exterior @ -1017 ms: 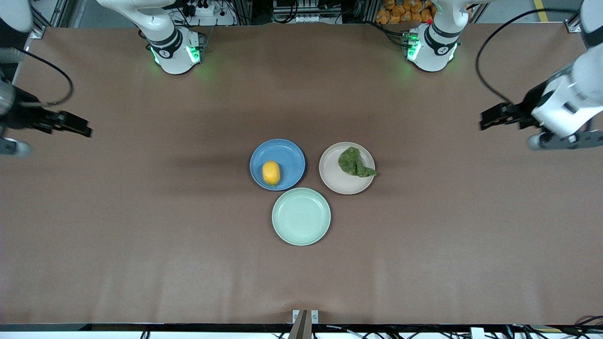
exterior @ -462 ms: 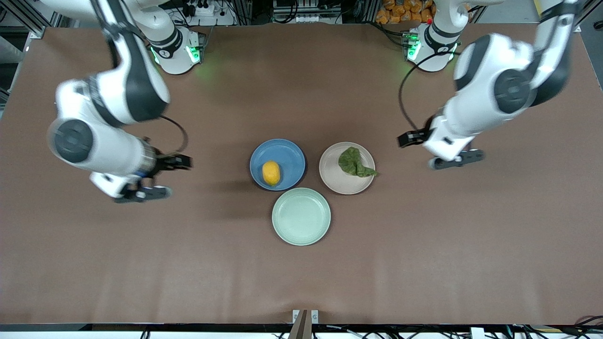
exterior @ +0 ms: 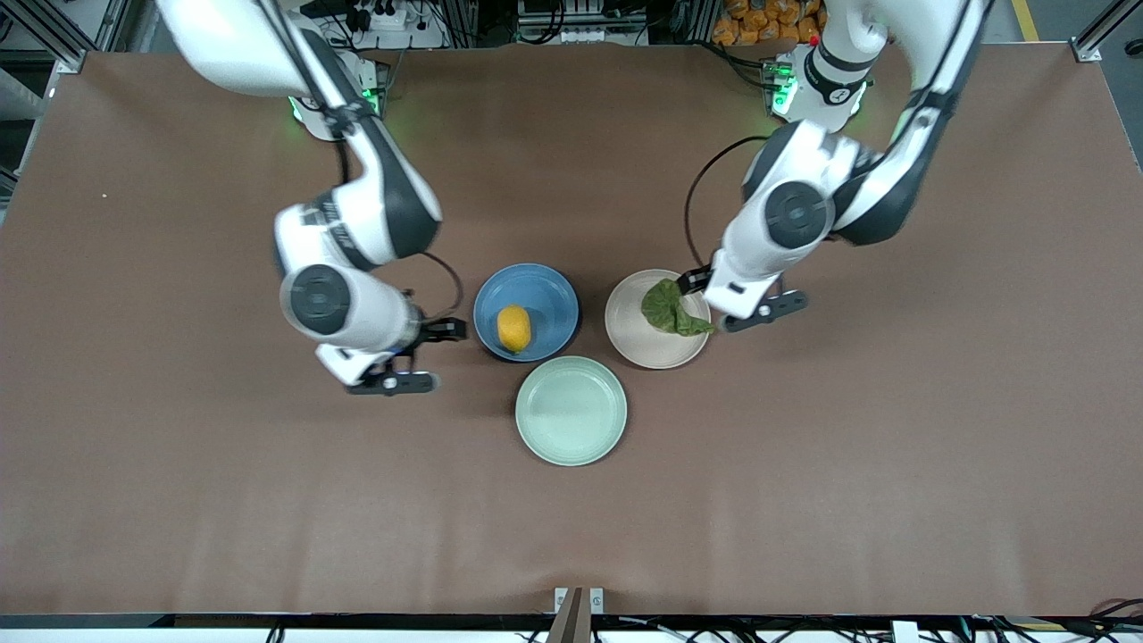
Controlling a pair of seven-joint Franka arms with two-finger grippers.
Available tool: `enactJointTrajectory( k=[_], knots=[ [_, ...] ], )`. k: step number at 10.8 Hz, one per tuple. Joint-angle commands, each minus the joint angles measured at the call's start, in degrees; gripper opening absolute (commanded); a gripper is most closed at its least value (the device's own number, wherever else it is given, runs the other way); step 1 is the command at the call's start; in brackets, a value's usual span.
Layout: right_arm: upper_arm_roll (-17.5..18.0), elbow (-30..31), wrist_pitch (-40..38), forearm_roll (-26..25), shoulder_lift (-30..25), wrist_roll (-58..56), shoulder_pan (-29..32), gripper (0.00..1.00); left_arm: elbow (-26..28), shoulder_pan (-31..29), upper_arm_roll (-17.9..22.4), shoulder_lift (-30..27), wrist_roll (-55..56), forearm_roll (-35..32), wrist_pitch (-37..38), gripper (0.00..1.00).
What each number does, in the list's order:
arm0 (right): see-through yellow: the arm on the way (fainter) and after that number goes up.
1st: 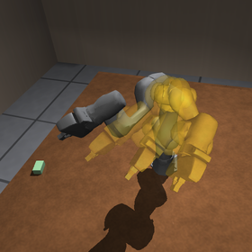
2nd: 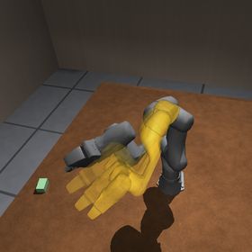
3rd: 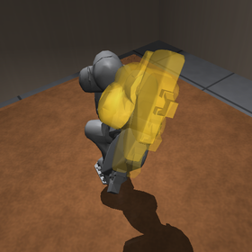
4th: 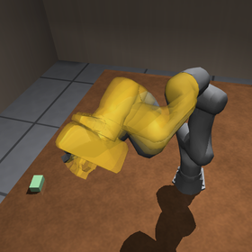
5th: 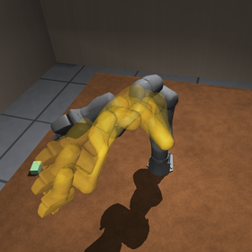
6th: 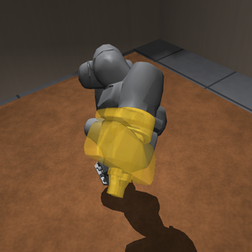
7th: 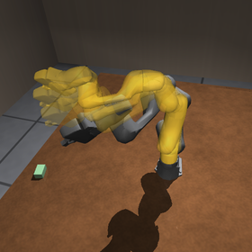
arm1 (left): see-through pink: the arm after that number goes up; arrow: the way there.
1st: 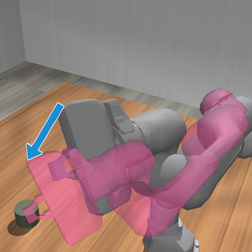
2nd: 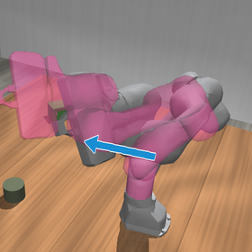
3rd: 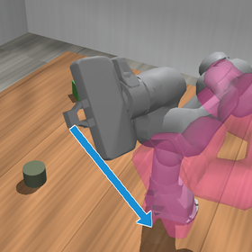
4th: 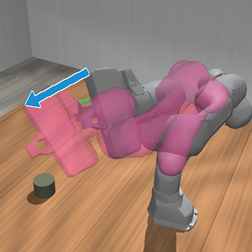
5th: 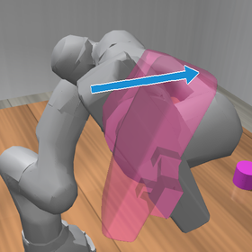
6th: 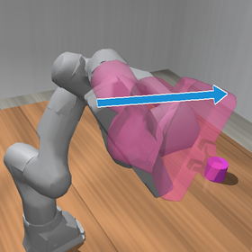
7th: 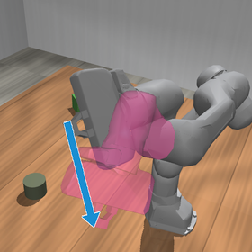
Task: Pick lemon and lettuce from blue and beige plates
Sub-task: 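Move the right gripper to the lemon while the left gripper reaches the lettuce, then close the right gripper on the lemon while the left gripper grasps the lettuce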
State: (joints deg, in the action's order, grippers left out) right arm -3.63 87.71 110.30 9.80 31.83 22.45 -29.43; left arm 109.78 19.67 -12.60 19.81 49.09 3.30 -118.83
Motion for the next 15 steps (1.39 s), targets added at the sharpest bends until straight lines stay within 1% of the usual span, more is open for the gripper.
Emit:
enactJointTrajectory(
  k=[1,3,4,5,6,7,8,9,10,11,12,13,15],
  knots=[
    [-0.5,-0.61,3.5,0.92,2.79,5.74,-3.33,1.0,-0.88,1.68,0.38,5.4,4.07,-2.59,-4.98,1.0],
    [-0.5,0.35,6.49,0.92,3.85,7.08,-5.45,1.0,-1.14,2.57,0.38,9.36,5.92,-3.65,-9.46,1.0],
    [-0.5,1.84,8.94,0.92,4.03,7.69,-6.68,1.0,-1.23,3.09,0.38,11.11,6.27,-3.91,-11.4,0.96],
    [-0.41,4.12,12.97,0.92,4.03,8.66,-7.73,1.0,-1.49,3.79,0.47,12.52,6.63,-4.7,-12.81,0.89],
    [-0.5,6.4,16.66,0.92,4.2,8.66,-8.61,1.0,-1.58,3.8,0.47,13.32,7.5,-5.31,-14.05,0.85],
    [-0.41,7.64,19.31,0.92,4.73,8.75,-9.06,1.0,-1.67,3.8,0.47,13.68,7.68,-5.5,-14.58,0.75],
    [-0.5,7.83,20.55,0.92,5.86,8.75,-9.93,1.0,-2.02,3.8,0.47,14.29,7.68,-5.84,-14.67,0.6],
    [-0.58,8.0,21.61,0.84,6.83,9.01,-10.9,1.0,-2.11,3.8,0.47,14.47,7.68,-6.28,-14.67,0.39],
    [-0.59,9.05,24.23,0.75,7.54,9.02,-11.17,1.0,-2.37,3.71,0.47,14.47,7.6,-6.29,-14.67,0.15],
    [-0.59,10.54,27.39,0.83,8.16,9.1,-11.61,1.0,-2.46,3.63,0.47,14.47,7.68,-6.29,-14.67,0.0],
    [-0.5,10.99,28.64,0.75,8.86,9.37,-11.79,1.0,-2.55,3.62,0.56,14.47,7.77,-6.29,-14.67,0.0],
    [-0.5,10.99,28.65,0.75,9.13,9.37,-11.87,0.85,-2.55,3.54,0.56,14.39,7.69,-6.29,-14.67,0.0],
    [-0.5,10.47,27.86,0.75,9.04,8.76,-11.26,0.33,-2.55,3.62,0.73,12.46,8.56,-6.29,-14.06,0.0]
  ],
)
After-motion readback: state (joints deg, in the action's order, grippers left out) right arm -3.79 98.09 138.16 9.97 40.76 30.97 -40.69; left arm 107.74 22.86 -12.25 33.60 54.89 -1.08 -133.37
